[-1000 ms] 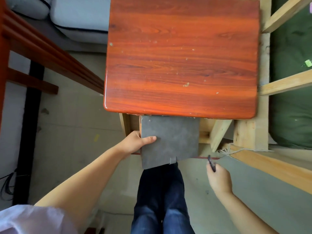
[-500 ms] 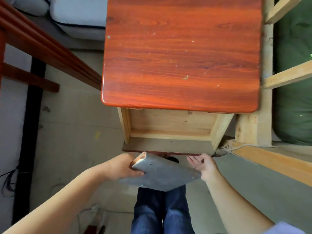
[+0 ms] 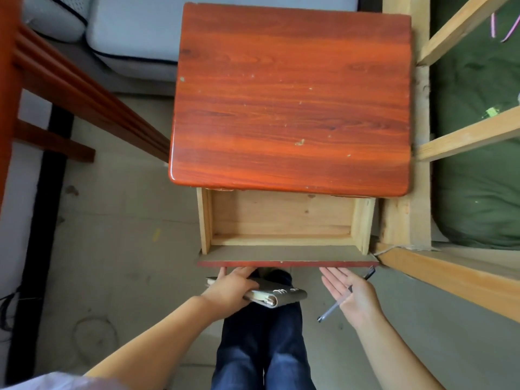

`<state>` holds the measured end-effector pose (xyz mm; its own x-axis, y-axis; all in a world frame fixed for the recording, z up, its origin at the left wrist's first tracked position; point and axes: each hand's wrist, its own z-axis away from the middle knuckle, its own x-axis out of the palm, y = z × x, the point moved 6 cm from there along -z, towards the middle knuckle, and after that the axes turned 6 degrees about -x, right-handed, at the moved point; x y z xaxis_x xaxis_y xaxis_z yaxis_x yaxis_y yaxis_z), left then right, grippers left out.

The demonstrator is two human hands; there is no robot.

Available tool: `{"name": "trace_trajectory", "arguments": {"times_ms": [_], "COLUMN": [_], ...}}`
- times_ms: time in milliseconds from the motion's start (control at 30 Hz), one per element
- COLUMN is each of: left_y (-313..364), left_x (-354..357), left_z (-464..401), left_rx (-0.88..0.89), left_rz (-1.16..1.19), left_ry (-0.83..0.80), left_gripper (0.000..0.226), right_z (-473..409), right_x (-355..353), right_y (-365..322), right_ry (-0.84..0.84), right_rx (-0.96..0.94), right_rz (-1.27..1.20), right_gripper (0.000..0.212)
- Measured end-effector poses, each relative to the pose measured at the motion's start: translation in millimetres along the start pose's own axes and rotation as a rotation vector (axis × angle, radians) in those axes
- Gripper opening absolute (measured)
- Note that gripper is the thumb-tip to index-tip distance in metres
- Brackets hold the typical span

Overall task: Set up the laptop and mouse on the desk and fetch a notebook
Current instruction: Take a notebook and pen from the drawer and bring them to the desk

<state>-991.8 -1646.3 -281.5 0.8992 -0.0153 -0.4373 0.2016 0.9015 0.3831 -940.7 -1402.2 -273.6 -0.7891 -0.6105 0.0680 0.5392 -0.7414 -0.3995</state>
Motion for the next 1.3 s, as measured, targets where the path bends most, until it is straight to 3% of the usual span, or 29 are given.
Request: {"name": "trace_trajectory", "arguments": {"times_ms": [100,267,500,667,800,867,933,1033,1133,1233,1300], "left_y": [2,8,3,4,9,13,12,7,6,1,-13], "left_x": [-11,-66,-156,-153,-145,-155,-170,-198,-223,-225,-215], "left_z": [16,27,-12,-19,-2,20,46,93,158,232,283], "left_rx": [0.043,0.095,-0.004,-0.017,0.005,0.000,-0.076,-0.166,-0.143,-0.134,-0.175], "left_rz": [-0.043,0.012,-0.019,-0.102,-0.007,0.107,0.182,0.316,0.437,0.693,0.875], "left_ry": [0.087,0.277,0.363,0.321,0.181,0.171,0.206,0.269,0.264,0.272,0.348], "left_gripper": [0.045,0.040,0.039,0.038,0.034,0.024,0.031,0.031,0.019,0.010,0.019], "right_z": [16,35,21,10,24,41,64,112,179,226,258], "right_x": [4,41,118,126,127,132,140,172,208,235,256], "right_y": [-12,-35,-83,-87,-79,-81,-88,-107,-98,-92,-82], "right_ry": [0.002,-0.081,-0.112,-0.048,-0.115,-0.144,-0.214,-0.515,-0.972,-1.088,-1.156], "right_rx": [-0.084,-0.158,-0.211,-0.142,-0.055,-0.004,-0.061,-0.445,-0.549,-0.774,-0.840], "right_rz": [0.034,-0.045,-0.144,-0.282,-0.237,-0.001,0.407,1.032,1.293,1.521,1.523], "right_gripper": [0.037,0.044,0.052,0.060,0.048,0.038,0.030,0.021,0.023,0.024,0.016]}}
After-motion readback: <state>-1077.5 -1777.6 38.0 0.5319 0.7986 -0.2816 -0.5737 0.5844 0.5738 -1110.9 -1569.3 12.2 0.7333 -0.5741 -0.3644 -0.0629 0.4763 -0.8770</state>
